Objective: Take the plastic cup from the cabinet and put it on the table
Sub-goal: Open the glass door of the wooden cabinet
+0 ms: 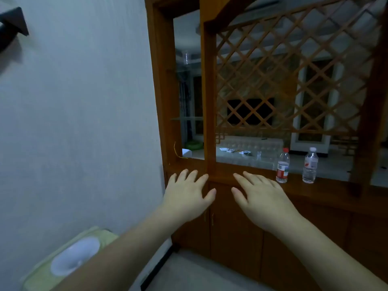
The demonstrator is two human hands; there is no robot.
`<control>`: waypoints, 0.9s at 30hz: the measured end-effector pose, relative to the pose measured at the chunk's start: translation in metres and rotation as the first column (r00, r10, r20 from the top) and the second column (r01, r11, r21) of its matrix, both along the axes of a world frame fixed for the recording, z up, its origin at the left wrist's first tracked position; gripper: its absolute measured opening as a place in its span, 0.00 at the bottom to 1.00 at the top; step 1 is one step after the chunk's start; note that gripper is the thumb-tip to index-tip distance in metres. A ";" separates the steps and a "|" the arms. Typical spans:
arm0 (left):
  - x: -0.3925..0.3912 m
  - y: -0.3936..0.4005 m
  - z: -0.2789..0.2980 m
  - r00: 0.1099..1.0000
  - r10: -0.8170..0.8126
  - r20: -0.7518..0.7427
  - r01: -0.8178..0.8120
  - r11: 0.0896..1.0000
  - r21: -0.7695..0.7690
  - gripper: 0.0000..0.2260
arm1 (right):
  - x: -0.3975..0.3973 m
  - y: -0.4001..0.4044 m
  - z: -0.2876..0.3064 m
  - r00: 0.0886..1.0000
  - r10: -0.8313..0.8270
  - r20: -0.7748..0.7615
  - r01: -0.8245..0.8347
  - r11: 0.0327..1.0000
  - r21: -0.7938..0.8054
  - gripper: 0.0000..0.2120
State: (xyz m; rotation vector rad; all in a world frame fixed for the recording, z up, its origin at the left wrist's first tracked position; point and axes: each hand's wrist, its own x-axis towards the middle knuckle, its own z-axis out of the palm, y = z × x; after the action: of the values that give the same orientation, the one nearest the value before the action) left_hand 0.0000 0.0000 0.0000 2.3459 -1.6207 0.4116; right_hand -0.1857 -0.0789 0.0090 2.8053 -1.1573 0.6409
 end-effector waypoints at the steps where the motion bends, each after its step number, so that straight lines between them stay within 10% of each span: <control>1: 0.001 -0.011 0.000 1.000 -0.006 -0.003 0.006 1.000 -0.003 0.32 | 0.002 -0.011 0.002 1.000 0.004 0.007 -0.005 1.000 0.014 0.27; 27: 0.294 -0.181 0.030 0.990 0.111 0.092 -0.106 0.992 -0.062 0.27 | 0.325 -0.207 0.025 0.988 0.152 0.007 -0.152 0.988 -0.005 0.26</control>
State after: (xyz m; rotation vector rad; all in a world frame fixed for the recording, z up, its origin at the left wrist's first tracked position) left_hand 0.2937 -0.1810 0.0303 2.4129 -1.5042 0.5929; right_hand 0.1390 -0.2862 0.0341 2.9103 -0.9480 0.6629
